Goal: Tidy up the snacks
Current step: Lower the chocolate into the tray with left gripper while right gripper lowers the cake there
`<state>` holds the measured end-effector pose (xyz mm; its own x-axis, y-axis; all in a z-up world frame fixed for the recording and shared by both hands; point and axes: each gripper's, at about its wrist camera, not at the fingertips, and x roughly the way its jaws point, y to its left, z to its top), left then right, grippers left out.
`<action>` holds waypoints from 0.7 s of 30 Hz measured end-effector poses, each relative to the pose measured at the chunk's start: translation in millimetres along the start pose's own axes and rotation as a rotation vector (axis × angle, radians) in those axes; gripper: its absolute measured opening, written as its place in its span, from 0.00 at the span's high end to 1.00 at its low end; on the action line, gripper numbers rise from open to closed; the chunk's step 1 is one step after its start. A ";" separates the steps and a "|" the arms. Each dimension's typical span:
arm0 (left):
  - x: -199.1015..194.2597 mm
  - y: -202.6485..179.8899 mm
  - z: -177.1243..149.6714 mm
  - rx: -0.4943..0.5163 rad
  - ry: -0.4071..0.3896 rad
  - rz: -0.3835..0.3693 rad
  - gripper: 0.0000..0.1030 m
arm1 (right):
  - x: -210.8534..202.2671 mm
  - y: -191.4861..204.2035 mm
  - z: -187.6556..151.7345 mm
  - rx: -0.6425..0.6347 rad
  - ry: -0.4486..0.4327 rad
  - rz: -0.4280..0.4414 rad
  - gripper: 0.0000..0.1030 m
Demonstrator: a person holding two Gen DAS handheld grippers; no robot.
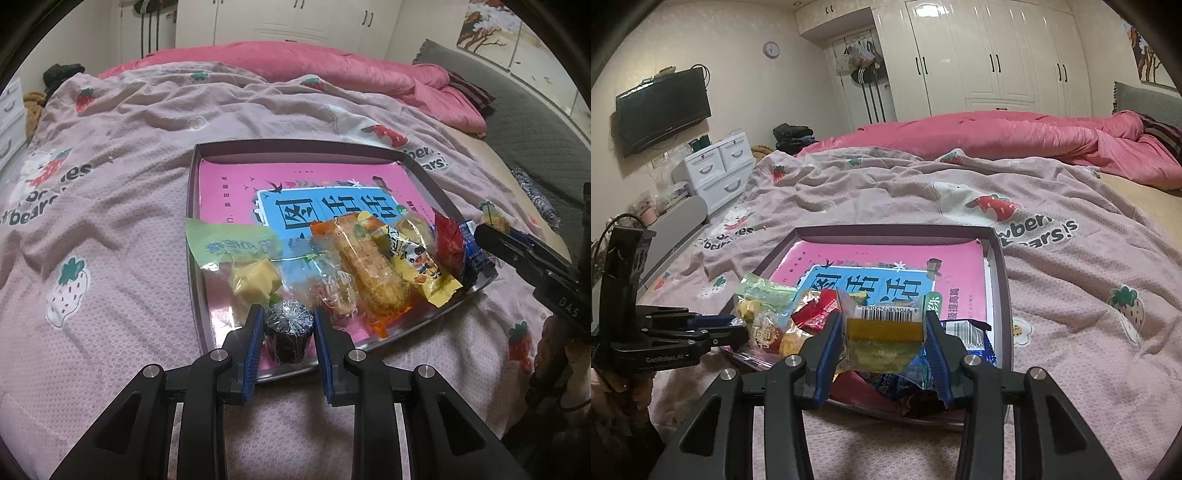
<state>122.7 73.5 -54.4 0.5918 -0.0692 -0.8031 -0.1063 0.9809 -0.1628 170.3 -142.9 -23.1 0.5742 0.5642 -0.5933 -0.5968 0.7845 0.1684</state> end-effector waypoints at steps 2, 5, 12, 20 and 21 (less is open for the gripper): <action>0.3 0.0 0.2 -0.001 0.000 -0.001 0.73 | 3.3 -2.6 -0.6 0.007 0.011 -0.005 0.57; 0.5 0.0 0.1 0.000 0.000 0.000 0.73 | 5.9 -4.3 -0.4 0.011 0.013 -0.014 0.57; 0.3 0.2 0.0 0.000 0.000 0.000 0.73 | 13.1 -6.7 0.6 0.013 0.020 -0.030 0.57; 0.5 0.2 -0.1 0.001 0.000 0.001 0.73 | 20.6 -0.8 1.5 -0.016 0.027 -0.010 0.57; 0.7 0.1 -0.1 0.001 0.000 0.001 0.73 | 21.4 0.0 1.6 -0.018 0.027 -0.007 0.57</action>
<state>123.0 73.5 -55.1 0.5916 -0.0684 -0.8033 -0.1058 0.9812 -0.1615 183.5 -130.4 -34.6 0.5634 0.5511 -0.6156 -0.6027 0.7837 0.1500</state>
